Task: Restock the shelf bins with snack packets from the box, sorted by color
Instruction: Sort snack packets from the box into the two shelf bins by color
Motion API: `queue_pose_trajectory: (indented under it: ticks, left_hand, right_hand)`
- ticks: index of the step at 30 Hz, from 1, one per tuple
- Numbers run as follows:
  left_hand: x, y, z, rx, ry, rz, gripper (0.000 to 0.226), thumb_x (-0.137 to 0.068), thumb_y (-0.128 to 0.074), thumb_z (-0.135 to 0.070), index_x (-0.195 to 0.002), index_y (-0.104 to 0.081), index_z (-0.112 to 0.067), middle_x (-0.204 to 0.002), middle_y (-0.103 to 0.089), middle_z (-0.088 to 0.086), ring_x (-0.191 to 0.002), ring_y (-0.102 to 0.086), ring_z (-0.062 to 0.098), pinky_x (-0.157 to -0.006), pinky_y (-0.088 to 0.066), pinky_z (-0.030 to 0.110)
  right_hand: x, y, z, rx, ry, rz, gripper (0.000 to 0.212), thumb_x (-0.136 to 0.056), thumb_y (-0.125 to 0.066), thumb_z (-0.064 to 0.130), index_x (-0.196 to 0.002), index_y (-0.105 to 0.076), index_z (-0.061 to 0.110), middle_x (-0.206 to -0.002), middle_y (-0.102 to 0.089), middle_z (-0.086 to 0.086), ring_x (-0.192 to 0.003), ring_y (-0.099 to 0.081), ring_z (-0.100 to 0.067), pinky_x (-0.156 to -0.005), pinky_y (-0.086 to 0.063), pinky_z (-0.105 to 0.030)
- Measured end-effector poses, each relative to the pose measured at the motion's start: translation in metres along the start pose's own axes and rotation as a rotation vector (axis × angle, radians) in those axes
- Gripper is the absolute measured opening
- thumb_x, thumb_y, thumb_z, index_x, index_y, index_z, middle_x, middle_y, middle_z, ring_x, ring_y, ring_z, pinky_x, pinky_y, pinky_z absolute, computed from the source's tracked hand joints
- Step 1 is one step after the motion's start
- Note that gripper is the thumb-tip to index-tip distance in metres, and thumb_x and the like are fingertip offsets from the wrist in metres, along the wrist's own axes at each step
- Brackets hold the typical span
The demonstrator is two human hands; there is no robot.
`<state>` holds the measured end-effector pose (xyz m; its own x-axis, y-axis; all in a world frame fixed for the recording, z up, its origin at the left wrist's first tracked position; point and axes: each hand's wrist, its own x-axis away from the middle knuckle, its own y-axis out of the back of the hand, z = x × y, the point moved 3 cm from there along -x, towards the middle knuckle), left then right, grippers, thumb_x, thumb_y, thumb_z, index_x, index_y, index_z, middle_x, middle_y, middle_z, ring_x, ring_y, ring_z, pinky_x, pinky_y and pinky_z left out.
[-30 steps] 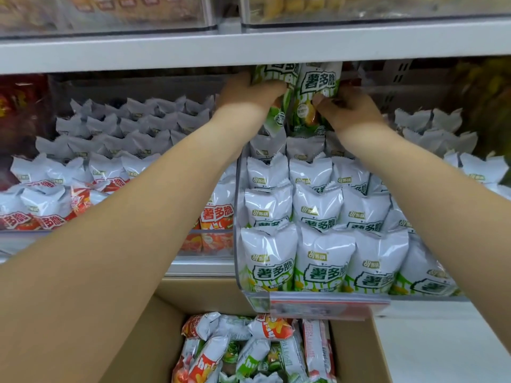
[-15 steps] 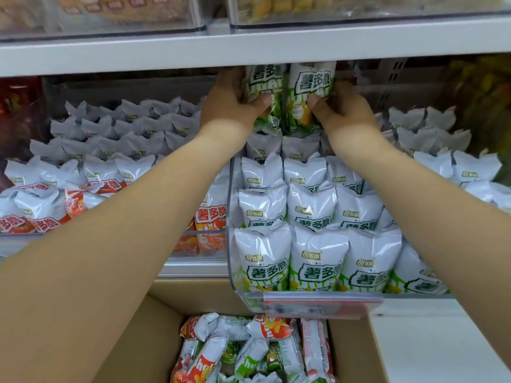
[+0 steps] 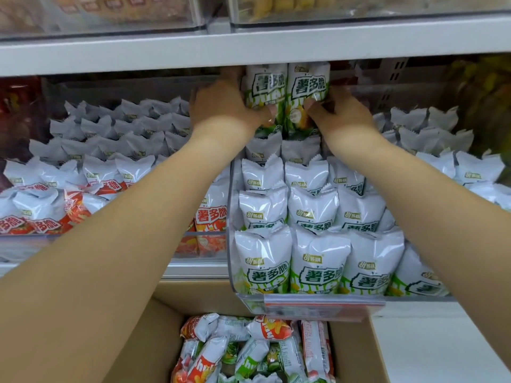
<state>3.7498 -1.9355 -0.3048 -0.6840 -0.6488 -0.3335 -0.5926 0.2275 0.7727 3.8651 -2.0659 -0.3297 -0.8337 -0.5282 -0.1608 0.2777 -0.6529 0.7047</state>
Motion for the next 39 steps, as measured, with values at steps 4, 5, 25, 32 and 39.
queue_pose_trajectory:
  ticks: [4, 5, 25, 32, 39]
  left_hand:
    - [0.002, -0.006, 0.006, 0.011, 0.022, 0.012, 0.057, -0.067, -0.064, -0.064, -0.109, -0.068, -0.026, -0.111, -0.069, -0.002, -0.113, -0.057, 0.026, -0.096, -0.046, 0.04]
    - [0.003, -0.007, 0.007, 0.022, 0.026, -0.004, 0.057, -0.069, -0.062, -0.065, -0.106, -0.07, -0.023, -0.111, -0.069, 0.001, -0.115, -0.055, 0.028, -0.097, -0.045, 0.041]
    - [0.007, -0.004, 0.007, 0.121, 0.134, -0.007, 0.059, -0.085, -0.065, -0.048, -0.132, -0.051, -0.014, -0.132, -0.057, 0.002, -0.118, -0.055, 0.022, -0.081, -0.038, 0.022]
    - [0.063, 0.025, -0.001, 0.271, 0.056, -0.025, 0.025, -0.091, -0.061, -0.029, -0.113, -0.062, -0.017, -0.108, -0.064, 0.004, -0.102, -0.059, 0.021, -0.077, -0.042, 0.026]
    - [0.224, 0.069, 0.012, 0.583, 0.049, -0.002, 0.015, -0.092, -0.057, -0.02, -0.096, -0.062, -0.033, -0.092, -0.065, -0.014, -0.081, -0.06, 0.003, -0.071, -0.049, 0.015]
  right_hand:
    - [0.003, 0.001, 0.0, 0.046, 0.005, 0.043, 0.047, -0.1, -0.041, 0.044, -0.135, -0.045, 0.013, -0.128, -0.059, -0.01, -0.116, -0.054, -0.033, -0.08, -0.038, -0.03]
    - [0.004, 0.001, -0.001, 0.027, 0.001, 0.049, 0.047, -0.099, -0.042, 0.044, -0.135, -0.045, 0.013, -0.128, -0.059, -0.01, -0.116, -0.054, -0.032, -0.081, -0.039, -0.03]
    - [0.027, 0.024, 0.004, -0.014, 0.045, 0.024, 0.038, -0.099, -0.044, 0.039, -0.109, -0.066, 0.01, -0.106, -0.065, -0.017, -0.103, -0.055, -0.034, -0.086, -0.044, -0.035]
    - [0.091, 0.049, 0.017, -0.048, 0.137, -0.088, 0.029, -0.098, -0.048, 0.031, -0.118, -0.064, 0.019, -0.115, -0.066, -0.003, -0.109, -0.057, -0.021, -0.078, -0.036, -0.024]
    - [0.208, 0.043, 0.036, -0.199, 0.25, 0.042, 0.018, -0.095, -0.048, 0.026, -0.098, -0.066, 0.028, -0.083, -0.069, 0.008, -0.077, -0.065, -0.015, -0.076, -0.052, -0.041]
